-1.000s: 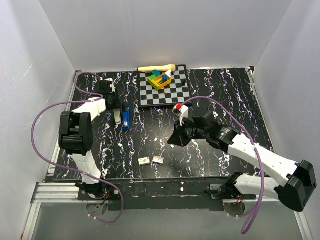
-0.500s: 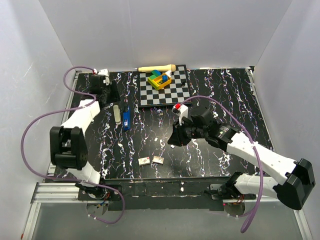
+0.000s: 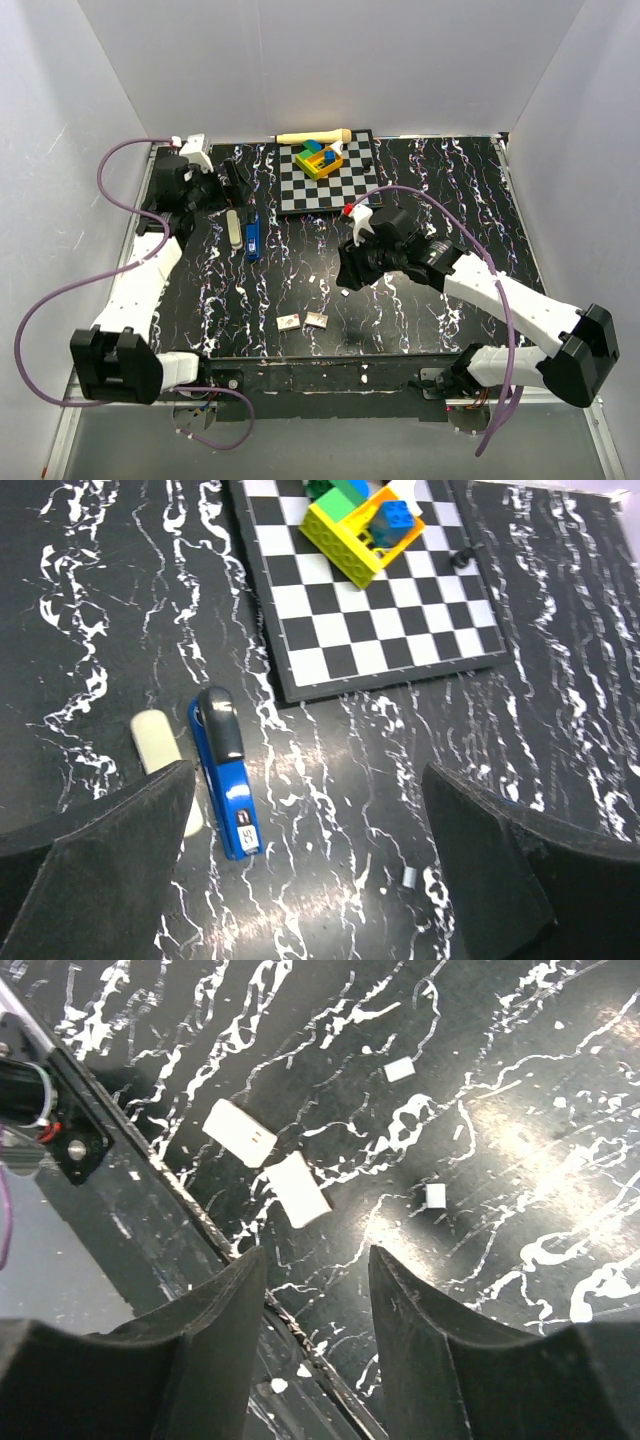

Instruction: Unload the staples from the stapler

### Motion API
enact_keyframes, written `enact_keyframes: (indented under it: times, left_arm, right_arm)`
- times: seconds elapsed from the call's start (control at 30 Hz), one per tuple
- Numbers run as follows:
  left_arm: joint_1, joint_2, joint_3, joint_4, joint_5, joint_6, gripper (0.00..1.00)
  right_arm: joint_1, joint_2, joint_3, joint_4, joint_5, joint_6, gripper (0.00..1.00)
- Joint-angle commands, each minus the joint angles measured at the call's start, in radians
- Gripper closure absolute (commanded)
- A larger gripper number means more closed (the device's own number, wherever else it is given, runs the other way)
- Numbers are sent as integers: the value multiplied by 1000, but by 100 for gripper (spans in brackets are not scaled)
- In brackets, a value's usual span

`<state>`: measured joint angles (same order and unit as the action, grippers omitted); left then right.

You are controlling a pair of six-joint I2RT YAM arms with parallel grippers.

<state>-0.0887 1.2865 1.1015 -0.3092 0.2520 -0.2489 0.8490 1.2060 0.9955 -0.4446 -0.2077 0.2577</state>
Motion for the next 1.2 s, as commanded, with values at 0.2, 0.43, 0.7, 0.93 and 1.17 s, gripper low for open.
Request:
enact_keyframes:
  times: [0.2,0.43,0.7,0.93,1.17]
  left_arm:
    - [-77,-236,-110,-88,99,-10,2]
    - [-152,-314,-183,-93,107,13,2]
    - [-154,-349,-278,-19,168,-6,2]
    - [-155,-375,-287,-16,158,-12,2]
    - [-157,-403,-290,-31,110,-7,2]
  right_arm:
    - [-2,139,126,-170,162,-109,41]
    - [-1,269,135,-186,176,-178,38]
    - [4,332,129,-109,191,-320,34]
    - [7,452,264,-97,133,-266,35]
    - [19,563,408,-94,110,61,40]
